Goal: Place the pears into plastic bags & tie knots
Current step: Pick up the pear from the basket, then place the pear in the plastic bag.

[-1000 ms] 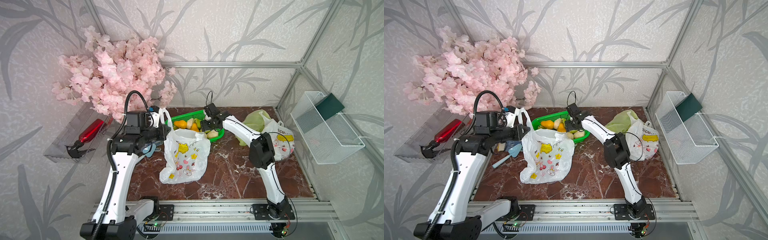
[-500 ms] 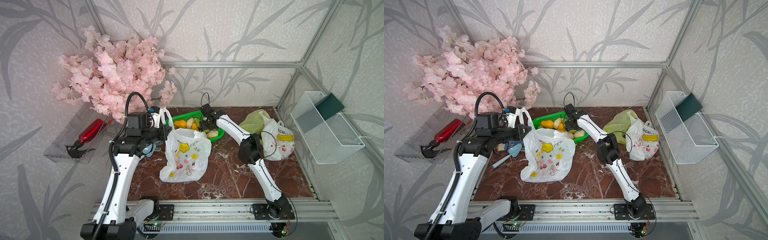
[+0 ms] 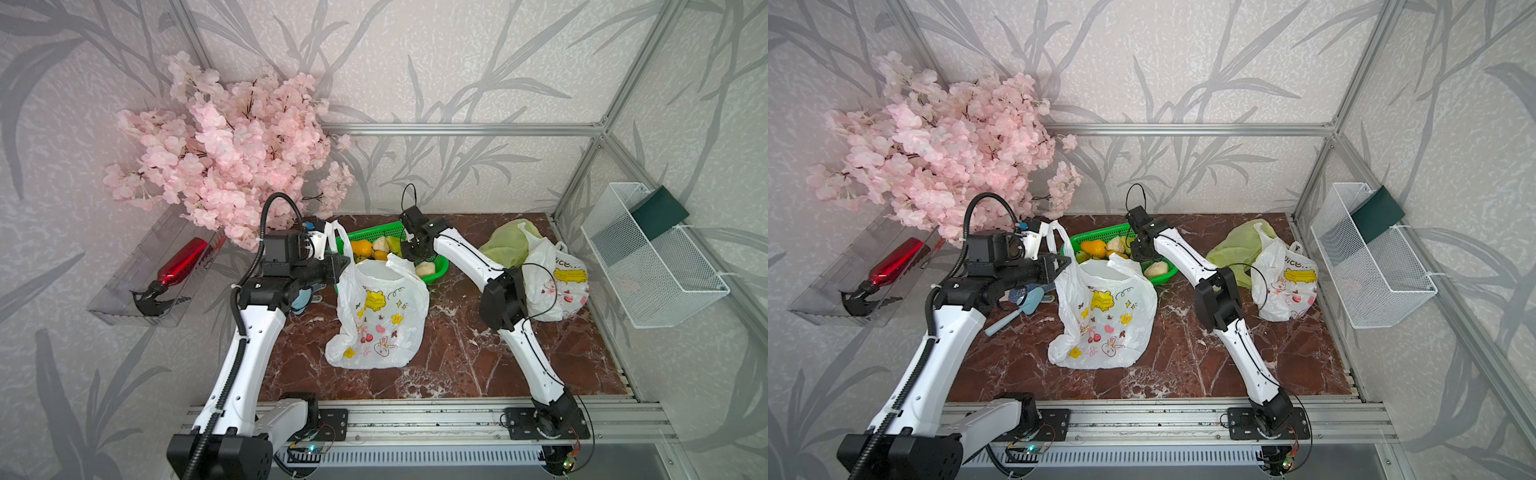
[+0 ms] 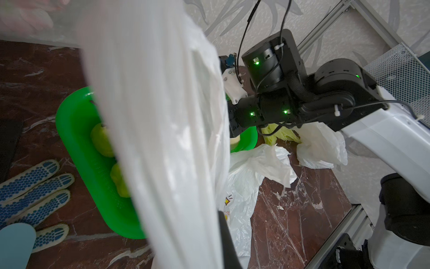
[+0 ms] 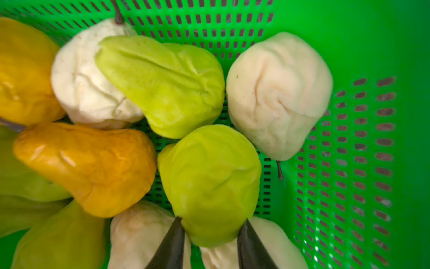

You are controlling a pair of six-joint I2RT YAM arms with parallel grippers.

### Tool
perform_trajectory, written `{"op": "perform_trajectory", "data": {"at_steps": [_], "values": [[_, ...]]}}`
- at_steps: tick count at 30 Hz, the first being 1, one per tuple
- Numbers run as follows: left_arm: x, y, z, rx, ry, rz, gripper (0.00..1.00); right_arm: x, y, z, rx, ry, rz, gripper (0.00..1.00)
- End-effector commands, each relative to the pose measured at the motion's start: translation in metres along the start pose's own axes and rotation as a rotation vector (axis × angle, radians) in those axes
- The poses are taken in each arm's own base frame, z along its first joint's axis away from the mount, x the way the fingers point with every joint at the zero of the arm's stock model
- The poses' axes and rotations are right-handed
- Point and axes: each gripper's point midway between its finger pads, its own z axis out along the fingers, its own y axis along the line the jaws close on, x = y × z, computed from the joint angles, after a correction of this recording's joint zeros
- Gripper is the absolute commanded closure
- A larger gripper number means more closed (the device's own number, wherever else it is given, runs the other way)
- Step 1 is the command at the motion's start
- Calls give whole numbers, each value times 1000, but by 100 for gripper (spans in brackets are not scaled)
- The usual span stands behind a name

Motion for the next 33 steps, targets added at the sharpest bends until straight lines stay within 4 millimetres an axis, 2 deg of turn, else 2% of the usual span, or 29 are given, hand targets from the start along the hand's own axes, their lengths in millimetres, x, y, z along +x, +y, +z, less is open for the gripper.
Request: {"op": "perform_trajectory", "data": {"at_steps": [1, 5, 8, 11, 14, 17, 19, 21, 23, 27, 29, 33], "values": [[-15, -4, 5, 44, -57, 46, 100, -36, 19, -89, -129, -170, -46, 67], [-18, -1, 10, 46, -49, 64, 100, -29, 24, -136, -234, -209, -32, 69], [-17, -2, 13, 62, -41, 64, 100, -25, 33, -184, -341, -284, -38, 71], [-18, -5, 14, 82, -46, 69, 100, -13, 63, -235, -531, -336, -68, 73], [-23, -10, 14, 110, -61, 76, 100, 14, 99, -257, -677, -284, -95, 74], [-26, -17, 13, 146, -73, 82, 100, 45, 132, -258, -805, -201, -105, 74], [-27, -22, 12, 169, -73, 86, 100, 57, 140, -251, -830, -161, -118, 74], [-25, -26, 10, 192, -69, 94, 100, 56, 127, -232, -760, -147, -104, 74], [-24, -31, 8, 218, -65, 102, 100, 45, 104, -211, -684, -143, -55, 74], [-15, -44, 8, 278, -38, 123, 100, 24, 69, -188, -561, -177, -6, 76], [-8, -50, 11, 300, -10, 141, 100, 22, 68, -181, -538, -160, -19, 76], [-7, -57, 19, 313, 21, 177, 100, 32, 77, -165, -492, -121, -101, 77]]}}
